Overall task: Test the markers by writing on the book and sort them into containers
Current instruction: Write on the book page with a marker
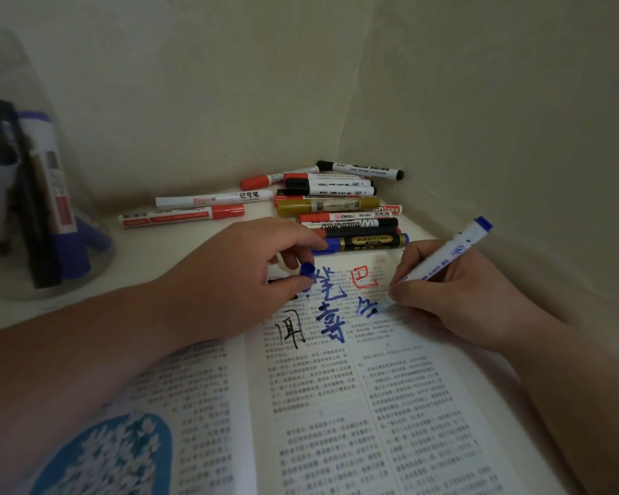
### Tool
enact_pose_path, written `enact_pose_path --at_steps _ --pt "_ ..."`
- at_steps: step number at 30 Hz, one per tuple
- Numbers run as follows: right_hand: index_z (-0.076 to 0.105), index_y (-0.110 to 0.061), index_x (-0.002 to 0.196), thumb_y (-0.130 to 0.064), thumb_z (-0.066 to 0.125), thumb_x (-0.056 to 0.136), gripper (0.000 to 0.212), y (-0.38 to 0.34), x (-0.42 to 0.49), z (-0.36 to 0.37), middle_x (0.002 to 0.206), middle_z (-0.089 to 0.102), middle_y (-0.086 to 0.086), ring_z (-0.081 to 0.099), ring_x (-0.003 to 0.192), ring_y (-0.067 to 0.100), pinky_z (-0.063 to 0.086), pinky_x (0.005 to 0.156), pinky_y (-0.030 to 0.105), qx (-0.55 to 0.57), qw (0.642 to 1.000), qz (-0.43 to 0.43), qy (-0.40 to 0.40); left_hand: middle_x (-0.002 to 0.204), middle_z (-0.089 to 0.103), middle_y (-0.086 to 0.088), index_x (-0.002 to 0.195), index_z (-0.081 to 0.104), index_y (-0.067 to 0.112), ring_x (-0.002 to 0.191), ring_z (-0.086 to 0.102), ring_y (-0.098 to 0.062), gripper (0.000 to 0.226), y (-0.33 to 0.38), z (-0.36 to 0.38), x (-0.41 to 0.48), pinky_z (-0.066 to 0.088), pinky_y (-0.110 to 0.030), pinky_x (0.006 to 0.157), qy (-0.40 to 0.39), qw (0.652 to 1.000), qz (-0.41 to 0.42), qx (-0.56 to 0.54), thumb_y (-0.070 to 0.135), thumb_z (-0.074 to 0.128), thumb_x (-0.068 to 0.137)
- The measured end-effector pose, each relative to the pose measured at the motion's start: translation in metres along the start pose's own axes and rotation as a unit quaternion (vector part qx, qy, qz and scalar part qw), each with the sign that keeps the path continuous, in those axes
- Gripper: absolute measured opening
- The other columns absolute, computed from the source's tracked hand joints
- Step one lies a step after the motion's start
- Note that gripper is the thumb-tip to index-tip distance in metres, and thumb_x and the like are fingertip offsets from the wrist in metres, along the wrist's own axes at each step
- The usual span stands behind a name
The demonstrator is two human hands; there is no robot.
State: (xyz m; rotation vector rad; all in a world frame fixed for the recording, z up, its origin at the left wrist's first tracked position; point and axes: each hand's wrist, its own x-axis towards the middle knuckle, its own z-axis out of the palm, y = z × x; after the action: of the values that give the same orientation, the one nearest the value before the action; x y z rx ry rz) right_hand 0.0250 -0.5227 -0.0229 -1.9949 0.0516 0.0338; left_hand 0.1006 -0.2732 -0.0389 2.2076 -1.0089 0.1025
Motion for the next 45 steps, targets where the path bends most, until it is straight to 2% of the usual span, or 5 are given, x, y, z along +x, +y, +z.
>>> enact_pose_path --at_steps 15,19,29,37,45 --pt "0.063 0.005 0.077 0.0 0.076 0.081 0.014 -0.003 -0.004 0.0 0.053 0.061 0.0 0.051 0.044 0.005 0.037 0.042 0.013 0.033 0.999 -0.01 -0.036 0.099 0.064 0.027 0.122 0.065 0.034 0.098 0.058 0.004 0.039 0.002 -0.001 -0.001 0.042 -0.006 0.081 0.0 1.0 0.003 0.001 0.022 0.076 0.086" --pt "0.065 -0.002 0.07 -0.012 0.079 0.071 0.017 -0.005 -0.006 -0.001 0.057 0.061 0.01 0.05 0.048 0.016 0.037 0.042 0.021 0.01 0.999 0.009 -0.05 0.1 0.065 0.025 0.122 0.064 0.036 0.098 0.06 0.003 0.039 0.0 0.0 0.0 0.042 -0.009 0.08 -0.003 1.0 0.0 0.004 0.024 0.076 0.087" --pt "0.048 0.003 0.067 -0.013 0.065 0.066 0.023 -0.001 0.001 -0.001 0.048 0.044 -0.001 0.038 0.043 0.01 0.032 0.043 0.02 -0.047 0.999 -0.016 -0.007 0.098 0.064 0.027 0.122 0.064 0.037 0.099 0.058 0.004 0.039 0.003 -0.002 0.0 0.042 -0.006 0.081 -0.007 1.0 -0.004 0.002 0.025 0.075 0.086" --pt "0.06 -0.008 0.072 0.006 0.074 0.071 0.02 0.0 0.004 -0.003 0.057 0.035 0.015 0.025 0.045 0.013 0.022 0.043 0.021 0.226 0.965 -0.09 0.095 0.096 0.065 0.031 0.122 0.057 0.047 0.1 0.056 0.009 0.043 0.005 -0.002 -0.001 0.044 -0.012 0.08 -0.021 0.999 -0.034 -0.02 0.03 0.075 0.086" --pt "0.075 -0.012 0.071 -0.011 0.061 0.074 0.014 -0.052 0.008 0.017 0.072 0.06 0.024 0.042 0.056 0.026 0.024 0.052 0.027 0.176 0.98 -0.086 -0.011 0.1 0.067 0.017 0.124 0.051 0.042 0.096 0.067 -0.001 0.054 0.008 -0.002 -0.003 0.049 -0.011 0.07 0.043 0.994 -0.023 -0.101 0.011 0.072 0.086"
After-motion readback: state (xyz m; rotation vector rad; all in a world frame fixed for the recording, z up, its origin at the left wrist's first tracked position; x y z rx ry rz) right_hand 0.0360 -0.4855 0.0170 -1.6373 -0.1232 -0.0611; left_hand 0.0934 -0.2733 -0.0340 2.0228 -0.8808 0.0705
